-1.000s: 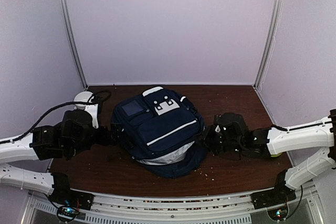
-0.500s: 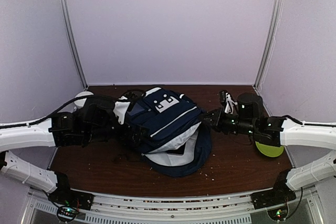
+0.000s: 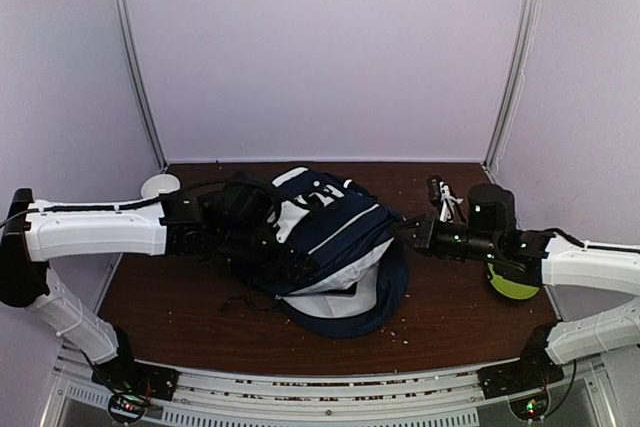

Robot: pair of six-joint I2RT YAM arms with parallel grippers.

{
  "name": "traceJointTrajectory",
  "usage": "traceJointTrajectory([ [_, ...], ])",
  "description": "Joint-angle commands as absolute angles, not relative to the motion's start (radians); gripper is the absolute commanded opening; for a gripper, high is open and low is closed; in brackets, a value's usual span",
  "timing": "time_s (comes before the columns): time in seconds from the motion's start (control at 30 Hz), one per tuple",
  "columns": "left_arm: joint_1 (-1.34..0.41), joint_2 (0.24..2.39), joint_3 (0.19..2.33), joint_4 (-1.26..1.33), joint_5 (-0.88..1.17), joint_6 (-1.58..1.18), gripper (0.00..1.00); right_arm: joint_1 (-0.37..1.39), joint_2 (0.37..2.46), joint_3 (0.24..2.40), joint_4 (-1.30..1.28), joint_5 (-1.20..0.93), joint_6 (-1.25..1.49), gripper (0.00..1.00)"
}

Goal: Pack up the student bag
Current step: Adjust the student bag at the center of the board.

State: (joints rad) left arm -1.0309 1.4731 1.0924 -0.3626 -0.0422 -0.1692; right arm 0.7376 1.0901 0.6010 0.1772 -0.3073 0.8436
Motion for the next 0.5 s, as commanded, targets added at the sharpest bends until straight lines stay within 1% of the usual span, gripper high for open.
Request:
traceJointTrajectory([
  [0.0, -1.029, 1.532, 1.177, -0.404, -0.026, -0.096, 0.81, 0.724, 1.048, 0.6, 0.308, -0.338, 0.825, 0.0],
  [0.2, -1.033, 1.614, 1.245, -0.442, -0.048, -0.079, 0.8, 0.721, 1.049, 0.6, 0.322, -0.35, 0.836, 0.0],
  [0.47, -1.068, 1.622, 1.272, -0.465, -0.045, -0.057, 0.84, 0.718, 1.063, 0.604, 0.333, -0.36, 0.842, 0.0],
])
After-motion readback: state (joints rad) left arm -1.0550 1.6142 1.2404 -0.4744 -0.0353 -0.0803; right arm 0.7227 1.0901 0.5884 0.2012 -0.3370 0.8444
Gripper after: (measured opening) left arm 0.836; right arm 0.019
